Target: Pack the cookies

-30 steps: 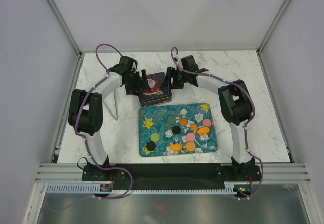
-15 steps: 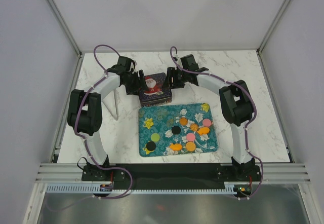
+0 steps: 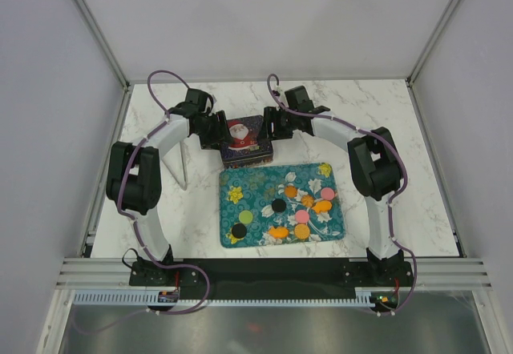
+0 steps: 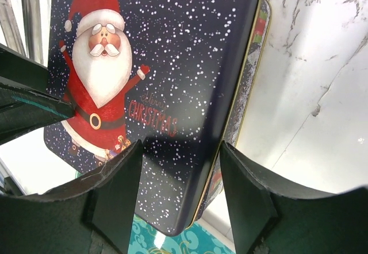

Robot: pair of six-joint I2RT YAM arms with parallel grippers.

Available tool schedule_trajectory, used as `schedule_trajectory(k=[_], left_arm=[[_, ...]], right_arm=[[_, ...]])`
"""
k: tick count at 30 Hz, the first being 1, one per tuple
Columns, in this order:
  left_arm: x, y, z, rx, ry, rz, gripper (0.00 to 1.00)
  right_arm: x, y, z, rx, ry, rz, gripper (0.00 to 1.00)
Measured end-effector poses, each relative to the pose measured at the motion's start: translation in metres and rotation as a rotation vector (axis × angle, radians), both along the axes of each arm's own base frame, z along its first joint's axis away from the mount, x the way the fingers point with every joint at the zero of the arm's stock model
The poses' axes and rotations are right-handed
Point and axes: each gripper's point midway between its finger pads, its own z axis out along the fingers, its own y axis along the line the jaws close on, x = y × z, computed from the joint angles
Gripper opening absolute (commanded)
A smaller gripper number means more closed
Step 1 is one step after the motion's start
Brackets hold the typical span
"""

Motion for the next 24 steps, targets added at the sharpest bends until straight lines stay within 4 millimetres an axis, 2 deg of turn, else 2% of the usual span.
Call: schedule_trajectory(k=[4, 16, 20, 24], left_arm=[[0.0, 0.001, 0.0, 0.001, 0.0, 0.001, 0.65], [0.0, 0.001, 0.0, 0.001, 0.0, 0.001, 0.79], [0.001, 0.002, 0.0, 0.0, 0.0, 0.003, 0.79], [0.0, 0.001, -0.001, -0.002, 0.002, 0.003, 0.79]], right_arm=[[0.0, 0.001, 0.001, -0.013, -0.018, 0.008, 0.66], [-0.002, 0.005, 0.001, -0.024, -0.029, 0.019, 0.71], [-0.003, 0.005, 0.002, -0.023, -0.025, 0.023, 0.73], [0.003, 0.007, 0.012, -0.005, -0.024, 0.029, 0.74]])
